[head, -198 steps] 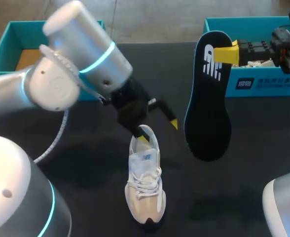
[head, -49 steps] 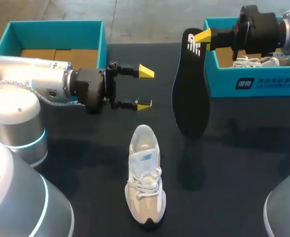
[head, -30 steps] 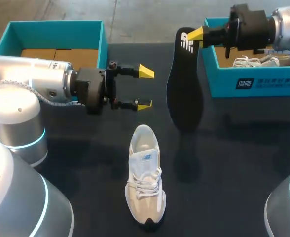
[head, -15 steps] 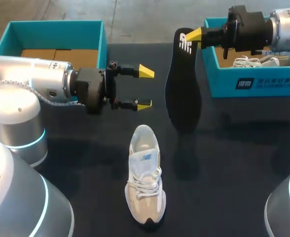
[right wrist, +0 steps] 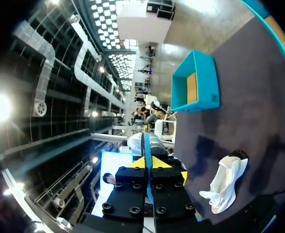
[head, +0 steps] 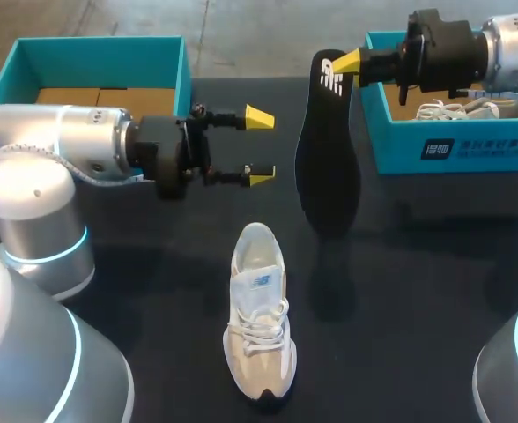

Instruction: Take the shoe out of the shoebox, open the shoe tongue, remove and reinsert the insole, then place the shoe into the shoebox

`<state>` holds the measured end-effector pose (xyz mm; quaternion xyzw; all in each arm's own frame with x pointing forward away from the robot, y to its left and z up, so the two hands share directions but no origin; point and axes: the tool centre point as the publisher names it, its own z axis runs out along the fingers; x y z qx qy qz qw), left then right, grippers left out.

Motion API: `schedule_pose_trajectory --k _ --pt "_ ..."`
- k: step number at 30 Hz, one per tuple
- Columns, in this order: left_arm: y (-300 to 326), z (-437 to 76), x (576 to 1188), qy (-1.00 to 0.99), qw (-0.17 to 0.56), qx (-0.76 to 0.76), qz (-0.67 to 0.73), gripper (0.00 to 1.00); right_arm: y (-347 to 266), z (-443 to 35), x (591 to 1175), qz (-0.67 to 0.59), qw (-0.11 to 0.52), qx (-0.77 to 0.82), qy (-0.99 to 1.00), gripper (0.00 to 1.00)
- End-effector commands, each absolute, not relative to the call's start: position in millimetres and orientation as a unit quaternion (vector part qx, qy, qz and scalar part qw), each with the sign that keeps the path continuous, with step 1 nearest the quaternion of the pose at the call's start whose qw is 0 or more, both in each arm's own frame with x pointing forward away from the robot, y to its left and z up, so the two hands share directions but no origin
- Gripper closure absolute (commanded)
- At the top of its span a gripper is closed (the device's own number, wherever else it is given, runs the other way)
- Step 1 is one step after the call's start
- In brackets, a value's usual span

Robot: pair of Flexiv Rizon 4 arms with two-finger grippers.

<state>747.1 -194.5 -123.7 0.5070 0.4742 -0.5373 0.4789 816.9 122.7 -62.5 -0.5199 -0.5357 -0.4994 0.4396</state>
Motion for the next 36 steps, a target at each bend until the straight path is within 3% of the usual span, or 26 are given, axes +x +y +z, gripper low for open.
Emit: schedule_pose_trajectory --k 1,27,31,33,35,36 --pt "-207 -128 759 0.465 0.48 0.512 -0.54 0.0 124 -63 817 -0.499 0.439 -0.521 -0.535 1.0" --pt "-255 -107 741 0.418 0.514 0.534 -0.524 0.0 124 -63 817 -0.499 0.439 -0.521 -0.535 1.0" --pt "-254 -104 738 0.42 0.518 0.534 -0.521 0.12 124 -63 817 -0.499 0.439 -0.521 -0.535 1.0" --pt "-255 -104 738 0.421 0.518 0.534 -0.518 0.23 124 -63 817 -0.499 0.439 -0.521 -0.535 1.0" --pt "-256 -103 737 0.422 0.52 0.534 -0.516 0.49 124 -63 817 -0.499 0.439 -0.521 -0.535 1.0" --pt "-256 -103 737 0.423 0.52 0.534 -0.515 0.51 124 -63 817 -0.499 0.439 -0.521 -0.535 1.0"
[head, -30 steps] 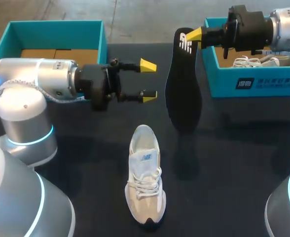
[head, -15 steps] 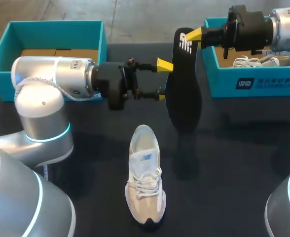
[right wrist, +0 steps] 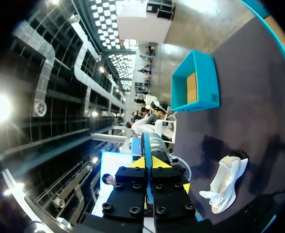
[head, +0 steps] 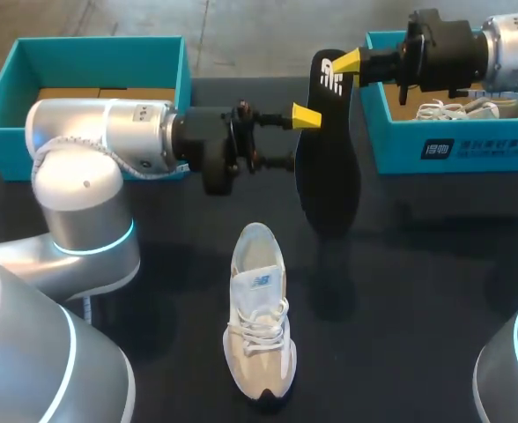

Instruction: Take the shoe out of the shoebox, open the shoe tongue, remove and reinsert the insole, then place the shoe into the shoebox

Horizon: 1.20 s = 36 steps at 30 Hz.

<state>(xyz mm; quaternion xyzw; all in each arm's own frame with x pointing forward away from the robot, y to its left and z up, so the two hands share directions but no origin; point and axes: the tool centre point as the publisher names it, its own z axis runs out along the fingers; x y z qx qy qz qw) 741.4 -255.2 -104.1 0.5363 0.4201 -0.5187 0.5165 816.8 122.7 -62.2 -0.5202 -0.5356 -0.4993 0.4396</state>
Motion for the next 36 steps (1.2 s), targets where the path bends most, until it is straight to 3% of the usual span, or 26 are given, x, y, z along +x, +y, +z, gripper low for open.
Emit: schedule_pose_trajectory --k 1,9,20,26,32,35,36 --pt "-256 -102 736 0.423 0.521 0.535 -0.514 0.52 124 -63 817 -0.499 0.439 -0.521 -0.535 1.0" --pt "-257 -97 734 0.421 0.526 0.537 -0.508 0.65 124 -63 817 -0.499 0.439 -0.521 -0.535 1.0" --pt "-264 -96 739 0.421 0.526 0.545 -0.499 0.69 124 -63 817 -0.499 0.439 -0.521 -0.535 1.0" --pt "-265 -95 740 0.42 0.528 0.546 -0.497 0.8 124 -63 817 -0.499 0.439 -0.521 -0.535 1.0" --pt "-266 -94 738 0.418 0.528 0.548 -0.496 0.81 124 -63 817 -0.499 0.439 -0.521 -0.535 1.0" --pt "-266 -93 738 0.417 0.529 0.549 -0.495 0.89 124 -63 817 -0.499 0.439 -0.521 -0.535 1.0" --pt "-266 -93 738 0.417 0.529 0.549 -0.495 0.97 124 -63 817 -0.499 0.439 -0.521 -0.535 1.0"
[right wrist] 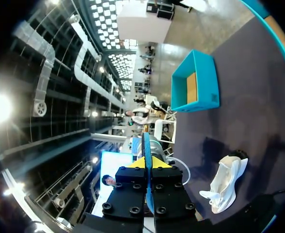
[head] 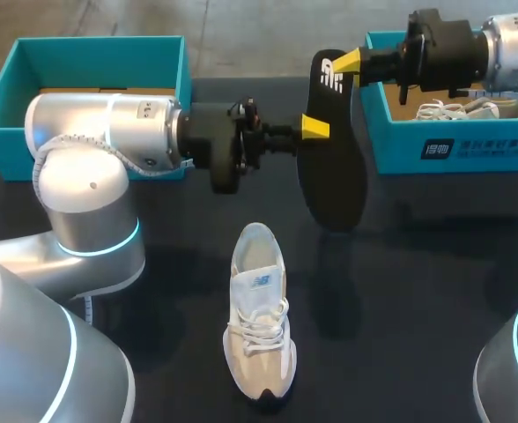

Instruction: Take the shoe out of the shoebox, open the shoe tongue, remove and reinsert the insole, then place the shoe into the shoebox

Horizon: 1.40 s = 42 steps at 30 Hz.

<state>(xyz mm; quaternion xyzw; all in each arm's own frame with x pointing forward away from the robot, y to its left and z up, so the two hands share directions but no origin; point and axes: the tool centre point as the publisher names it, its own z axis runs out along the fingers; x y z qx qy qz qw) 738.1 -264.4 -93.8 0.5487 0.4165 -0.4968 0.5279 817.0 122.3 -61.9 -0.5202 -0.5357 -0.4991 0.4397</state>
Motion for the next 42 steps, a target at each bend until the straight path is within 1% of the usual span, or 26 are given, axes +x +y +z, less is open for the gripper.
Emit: schedule_pose_trajectory --k 1,11,12,13,14,15,24,31,40,42 --pt "-266 -93 738 0.417 0.529 0.549 -0.494 1.0 124 -63 817 -0.499 0.439 -0.521 -0.535 1.0" --pt "-266 -94 738 0.418 0.531 0.549 -0.493 1.0 125 -62 816 -0.503 0.437 -0.517 -0.537 1.0" --pt "-266 -93 737 0.418 0.531 0.548 -0.492 1.0 125 -61 816 -0.505 0.436 -0.516 -0.537 0.91" --pt "-266 -93 737 0.418 0.532 0.548 -0.492 1.0 125 -61 816 -0.506 0.435 -0.516 -0.537 0.53" --pt "-266 -93 737 0.417 0.532 0.548 -0.492 1.0 125 -61 816 -0.506 0.434 -0.515 -0.538 0.05" --pt "-265 -93 737 0.417 0.533 0.548 -0.491 1.0 125 -60 816 -0.507 0.433 -0.515 -0.539 0.0" --pt "-256 -94 735 0.425 0.537 0.547 -0.481 1.0 119 -57 807 -0.512 0.426 -0.505 -0.549 0.0" --pt "-236 -100 738 0.446 0.538 0.538 -0.471 1.0 117 -67 785 -0.508 0.437 -0.497 -0.551 0.0" --pt "-211 -107 744 0.463 0.536 0.534 -0.461 1.0 121 -81 771 -0.511 0.441 -0.483 -0.558 0.0" --pt "-204 -109 745 0.468 0.535 0.533 -0.46 1.0 123 -83 768 -0.507 0.45 -0.478 -0.559 0.0"
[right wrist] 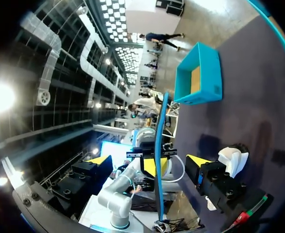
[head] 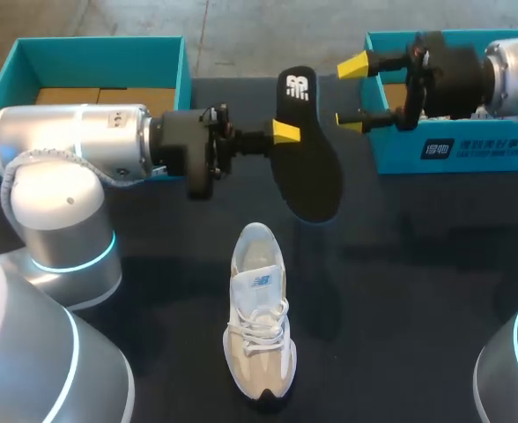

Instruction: Take the shoe out of the shoebox, open the shoe tongue, remove and reinsert the insole, then place the shoe into the shoebox

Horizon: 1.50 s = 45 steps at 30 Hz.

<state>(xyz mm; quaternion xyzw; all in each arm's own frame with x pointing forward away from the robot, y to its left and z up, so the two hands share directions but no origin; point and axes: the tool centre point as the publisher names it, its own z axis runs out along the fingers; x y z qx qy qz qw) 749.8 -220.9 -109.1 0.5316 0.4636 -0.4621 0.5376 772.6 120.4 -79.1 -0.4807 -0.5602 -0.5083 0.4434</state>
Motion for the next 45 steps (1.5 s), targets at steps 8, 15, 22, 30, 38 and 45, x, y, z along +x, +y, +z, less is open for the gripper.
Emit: schedule_pose_trajectory --k 8,15,22,30,38,45 --pt "-182 -125 744 0.485 0.501 0.536 -0.477 1.0 123 -84 767 -0.502 0.451 -0.483 -0.559 0.0" --pt "-166 -135 737 0.528 0.46 0.506 -0.503 1.0 123 -84 767 -0.502 0.451 -0.483 -0.559 0.0" --pt "-151 -131 728 0.57 0.411 0.456 -0.547 1.0 123 -84 767 -0.502 0.451 -0.483 -0.559 0.0" --pt "-144 -127 721 0.599 0.352 0.41 -0.591 1.0 123 -84 767 -0.502 0.451 -0.483 -0.559 0.0" --pt "-142 -134 725 0.643 0.269 0.345 -0.629 1.0 123 -84 767 -0.502 0.451 -0.483 -0.559 0.0" --pt "-141 -136 727 0.656 0.216 0.296 -0.66 1.0 123 -84 767 -0.502 0.451 -0.483 -0.559 0.0"
